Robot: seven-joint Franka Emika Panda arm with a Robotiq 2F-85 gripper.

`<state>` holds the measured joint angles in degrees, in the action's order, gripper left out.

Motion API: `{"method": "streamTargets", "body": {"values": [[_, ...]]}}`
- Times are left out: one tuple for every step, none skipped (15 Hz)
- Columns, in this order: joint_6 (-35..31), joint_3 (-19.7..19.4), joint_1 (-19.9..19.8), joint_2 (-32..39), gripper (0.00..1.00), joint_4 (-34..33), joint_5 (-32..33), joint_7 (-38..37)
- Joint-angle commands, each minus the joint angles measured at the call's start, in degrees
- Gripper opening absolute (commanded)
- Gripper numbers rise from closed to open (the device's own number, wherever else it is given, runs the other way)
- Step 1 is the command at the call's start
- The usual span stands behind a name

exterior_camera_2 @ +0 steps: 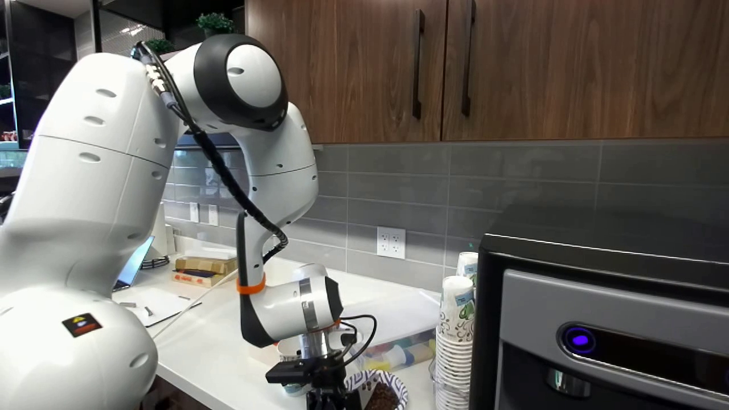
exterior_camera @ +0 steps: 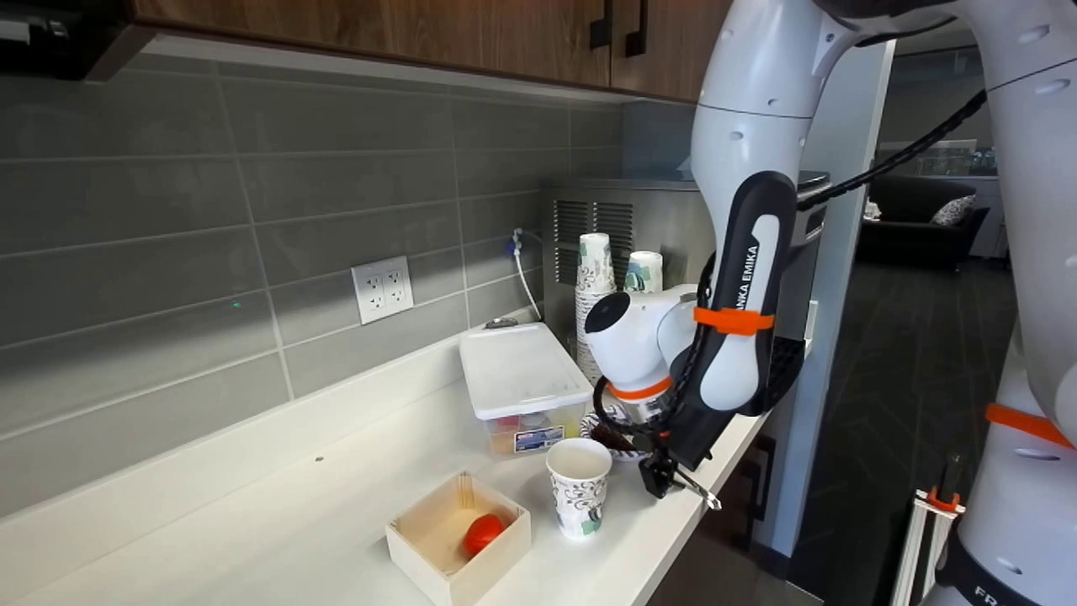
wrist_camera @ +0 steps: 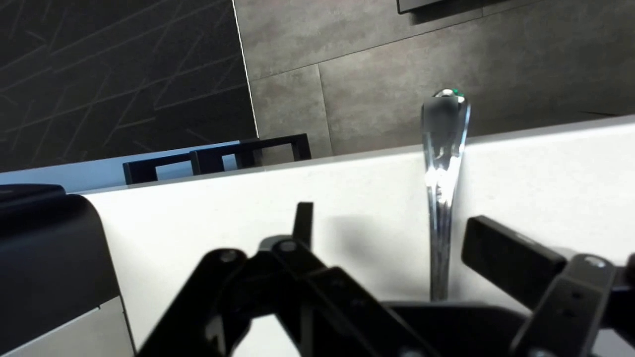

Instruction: Use the silver spatula to stir the contents of the white plate

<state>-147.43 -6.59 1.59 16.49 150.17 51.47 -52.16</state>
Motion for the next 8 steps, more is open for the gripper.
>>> {"method": "streamTargets", "body": {"values": [[-1.5,-1.5,0.5,1.8,0.45,-1.5,3.1,-3.0],[-1.7,-1.7,0.5,1.8,0.38,-1.5,3.4,-3.4],[-2.0,-1.8,0.4,1.9,0.29,-1.6,3.6,-3.6],[-2.3,-1.9,0.4,2.0,0.23,-1.5,3.8,-3.9],[-2.8,-2.0,0.3,2.1,0.16,-1.5,3.8,-4.2],[-3.6,-2.1,0.2,2.2,0.07,-1.3,3.7,-4.3],[-4.0,-2.2,0.1,2.3,0.01,-1.2,3.7,-4.5],[-3.9,-2.4,0.0,2.1,0.0,-1.1,3.9,-4.8]]}}
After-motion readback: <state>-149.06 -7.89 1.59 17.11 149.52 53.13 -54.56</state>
